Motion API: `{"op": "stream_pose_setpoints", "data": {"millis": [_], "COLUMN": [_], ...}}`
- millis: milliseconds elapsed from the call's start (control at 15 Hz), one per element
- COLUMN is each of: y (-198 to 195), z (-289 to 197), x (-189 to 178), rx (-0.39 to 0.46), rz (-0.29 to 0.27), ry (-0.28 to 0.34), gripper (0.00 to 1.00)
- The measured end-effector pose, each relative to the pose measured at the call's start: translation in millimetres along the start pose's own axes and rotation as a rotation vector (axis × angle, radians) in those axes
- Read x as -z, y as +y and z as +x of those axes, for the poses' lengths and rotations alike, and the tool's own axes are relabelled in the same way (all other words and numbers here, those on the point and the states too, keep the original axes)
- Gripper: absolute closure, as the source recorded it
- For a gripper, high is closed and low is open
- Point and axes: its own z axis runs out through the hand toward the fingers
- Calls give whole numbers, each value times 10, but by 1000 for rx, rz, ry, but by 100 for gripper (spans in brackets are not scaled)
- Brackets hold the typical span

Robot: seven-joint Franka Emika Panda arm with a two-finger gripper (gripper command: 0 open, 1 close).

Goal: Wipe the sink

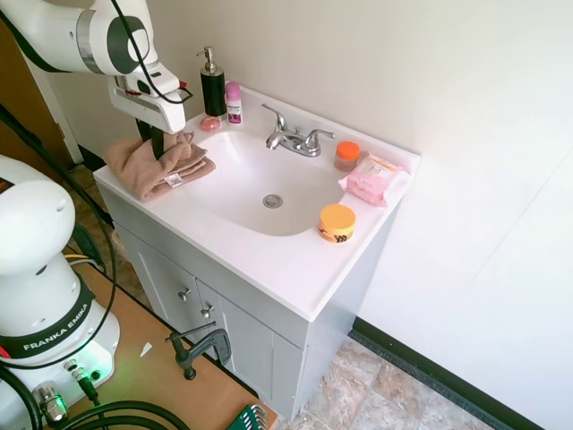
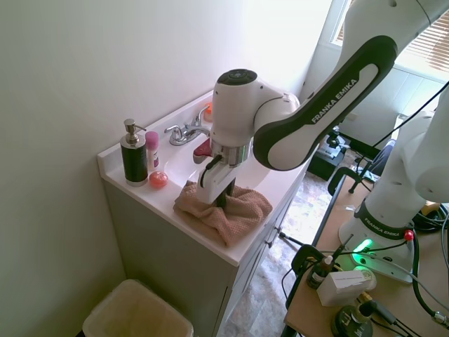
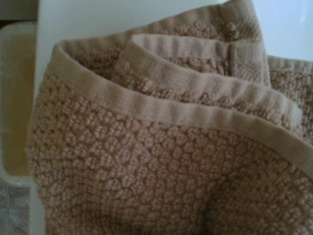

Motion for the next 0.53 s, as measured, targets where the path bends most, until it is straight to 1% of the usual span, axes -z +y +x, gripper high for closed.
{"op": "stream_pose_setpoints", "data": {"millis": [333,533], "y": [82,145], "z": [366,617], "x": [-85,-194], "rx": [-98,-139], "rz": [-6,-6], "ry": [-19,-6], "gripper": [100,100]}}
